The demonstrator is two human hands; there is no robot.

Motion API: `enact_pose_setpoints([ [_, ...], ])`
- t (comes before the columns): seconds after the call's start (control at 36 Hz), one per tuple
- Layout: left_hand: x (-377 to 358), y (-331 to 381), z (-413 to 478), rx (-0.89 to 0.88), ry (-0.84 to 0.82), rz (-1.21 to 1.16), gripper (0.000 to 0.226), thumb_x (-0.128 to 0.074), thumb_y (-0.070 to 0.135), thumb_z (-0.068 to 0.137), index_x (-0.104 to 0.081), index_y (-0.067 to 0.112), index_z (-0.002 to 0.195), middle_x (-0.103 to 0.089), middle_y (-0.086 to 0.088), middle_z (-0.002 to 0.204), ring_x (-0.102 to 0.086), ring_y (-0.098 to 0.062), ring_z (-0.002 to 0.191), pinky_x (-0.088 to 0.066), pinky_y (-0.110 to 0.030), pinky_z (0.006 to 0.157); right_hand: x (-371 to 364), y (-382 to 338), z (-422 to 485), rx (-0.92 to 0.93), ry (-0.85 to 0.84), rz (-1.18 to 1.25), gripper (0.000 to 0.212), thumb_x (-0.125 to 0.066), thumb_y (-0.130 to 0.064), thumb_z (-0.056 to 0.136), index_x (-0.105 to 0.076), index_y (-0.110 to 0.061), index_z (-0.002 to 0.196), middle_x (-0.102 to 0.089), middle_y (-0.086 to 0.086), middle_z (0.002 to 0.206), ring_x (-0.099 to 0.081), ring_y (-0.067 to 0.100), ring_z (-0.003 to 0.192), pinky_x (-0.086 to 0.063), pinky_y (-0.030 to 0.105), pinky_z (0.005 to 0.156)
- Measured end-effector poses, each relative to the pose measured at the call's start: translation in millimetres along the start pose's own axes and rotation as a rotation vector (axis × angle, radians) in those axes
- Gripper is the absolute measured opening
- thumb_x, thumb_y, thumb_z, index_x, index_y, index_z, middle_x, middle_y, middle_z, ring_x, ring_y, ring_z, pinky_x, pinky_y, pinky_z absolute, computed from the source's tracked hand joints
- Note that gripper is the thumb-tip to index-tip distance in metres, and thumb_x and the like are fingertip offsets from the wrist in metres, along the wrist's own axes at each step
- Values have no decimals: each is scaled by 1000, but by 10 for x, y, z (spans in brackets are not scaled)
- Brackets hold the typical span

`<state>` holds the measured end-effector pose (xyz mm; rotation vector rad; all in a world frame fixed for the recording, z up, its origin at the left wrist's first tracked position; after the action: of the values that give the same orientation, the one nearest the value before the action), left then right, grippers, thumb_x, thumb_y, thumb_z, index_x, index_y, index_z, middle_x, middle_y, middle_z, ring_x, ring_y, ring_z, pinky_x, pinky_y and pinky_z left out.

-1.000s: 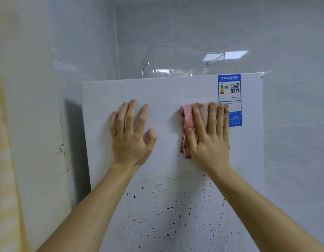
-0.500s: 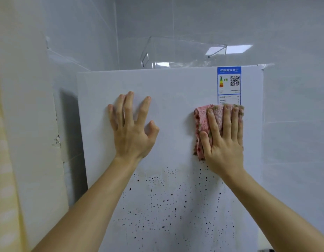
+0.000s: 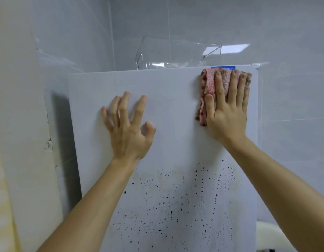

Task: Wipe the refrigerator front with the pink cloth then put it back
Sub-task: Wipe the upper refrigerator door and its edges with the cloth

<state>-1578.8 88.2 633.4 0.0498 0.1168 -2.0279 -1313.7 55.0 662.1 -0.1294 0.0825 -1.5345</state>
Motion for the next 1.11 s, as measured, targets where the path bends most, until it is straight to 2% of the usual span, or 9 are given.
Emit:
enact_pose_setpoints([
  [0.08, -24, 130, -24, -20, -13, -4, 63, -60, 31, 90, -53, 24, 152, -40, -19, 161, -32, -36, 150, -12, -67, 123, -12, 100, -330, 26, 18, 8, 62, -27, -45, 112, -23, -15, 166, -13, 22, 172, -8, 42, 160, 0, 51, 132],
  [0.28, -153, 461, 1, -83, -17, -35, 60, -63, 31, 90, -57, 21, 149, -43, -19, 160, -38, -40, 147, -19, -62, 124, 49, 379, -936, 103, -86, 17, 64, -32, -44, 110, -25, -14, 166, -9, 23, 173, -3, 42, 161, -7, 60, 130],
  [0.39, -184, 505, -3, -90, -14, -21, 58, -64, 31, 90, -60, 18, 146, -47, -19, 157, -42, -40, 145, -23, -63, 122, 47, 394, -834, 123, -111, 15, 65, -26, -49, 111, -24, -17, 167, -7, 23, 173, -1, 43, 161, -6, 60, 130],
  [0.56, -176, 494, 2, -90, 5, -23, 57, -64, 32, 88, -63, 17, 143, -51, -19, 154, -43, -40, 144, -25, -65, 120, 56, 383, -189, 133, -11, -21, 62, -33, -51, 109, -25, -26, 166, -15, 23, 172, -9, 45, 160, -10, 58, 130],
  [0.72, -181, 520, -9, -97, 14, 0, 57, -62, 31, 89, -61, 17, 145, -51, -19, 153, -43, -40, 144, -26, -65, 120, 56, 398, 53, 79, 5, -9, 62, -34, -53, 108, -28, -30, 165, -15, 16, 174, -8, 39, 161, -4, 53, 131],
  [0.83, -181, 515, -20, -108, 12, 16, 57, -60, 31, 92, -59, 17, 147, -49, -20, 155, -42, -41, 145, -25, -64, 121, 57, 410, -151, 33, 29, -2, 60, -33, -48, 109, -32, -24, 165, -17, 19, 173, -10, 40, 161, -8, 55, 131],
  [0.94, -202, 519, -31, -110, 16, 31, 57, -59, 31, 92, -58, 17, 148, -48, -20, 156, -40, -40, 146, -24, -65, 121, 67, 548, -614, 63, -16, -2, 61, -32, -46, 110, -31, -20, 165, -14, 22, 173, -6, 43, 161, -11, 61, 129],
  [1.06, -216, 497, -37, -108, 11, 21, 59, -58, 31, 92, -56, 17, 149, -46, -20, 156, -37, -40, 147, -20, -65, 122, 65, 649, -1016, 39, -68, -9, 62, -29, -49, 109, -30, -22, 164, -12, 22, 173, -5, 42, 161, -12, 62, 129],
  [1.11, -221, 493, -40, -110, 6, 22, 59, -58, 31, 92, -56, 17, 149, -45, -20, 156, -37, -41, 147, -20, -66, 122, 63, 656, -1044, 34, -76, -6, 62, -34, -48, 108, -30, -23, 164, -13, 21, 173, -6, 42, 161, -11, 62, 129],
])
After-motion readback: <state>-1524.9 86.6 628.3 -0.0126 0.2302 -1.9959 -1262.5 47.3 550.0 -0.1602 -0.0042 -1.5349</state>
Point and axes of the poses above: each hand's wrist, its own z-axis towards the middle knuckle, its own x-axis out of the back of the hand, y = z × x, the point moved 4 cm from there along z, towards the middle knuckle
